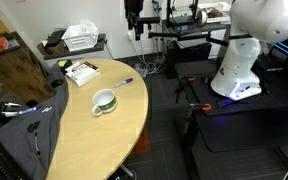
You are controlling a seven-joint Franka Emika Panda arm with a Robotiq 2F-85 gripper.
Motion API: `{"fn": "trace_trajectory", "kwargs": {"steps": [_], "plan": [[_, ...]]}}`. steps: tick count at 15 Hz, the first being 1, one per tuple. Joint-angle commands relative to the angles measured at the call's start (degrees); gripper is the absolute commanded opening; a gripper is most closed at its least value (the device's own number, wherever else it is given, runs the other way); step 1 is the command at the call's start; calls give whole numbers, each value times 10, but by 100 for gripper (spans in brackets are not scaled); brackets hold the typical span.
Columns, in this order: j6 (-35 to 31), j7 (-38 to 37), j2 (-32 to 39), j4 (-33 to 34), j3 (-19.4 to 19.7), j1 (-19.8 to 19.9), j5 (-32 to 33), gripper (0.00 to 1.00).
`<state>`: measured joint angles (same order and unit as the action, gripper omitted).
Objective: Pick up the white marker and put it in the green cup
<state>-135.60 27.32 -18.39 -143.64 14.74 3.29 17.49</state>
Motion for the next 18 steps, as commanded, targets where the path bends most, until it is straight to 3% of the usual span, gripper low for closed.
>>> {"fn": "trace_trajectory", "kwargs": {"steps": [1,5,7,12,13,18], "plan": [[-80,94,115,46,-3,-8,-2,100],[-117,234,243,103,-26,6,-85,100],[-107,259,299,142,-47,29,-107,100],[-81,253,402,223,-89,90,-121,100],[-111,233,382,191,-86,85,-93,100],[-101,234,405,217,-98,99,-98,100]]}}
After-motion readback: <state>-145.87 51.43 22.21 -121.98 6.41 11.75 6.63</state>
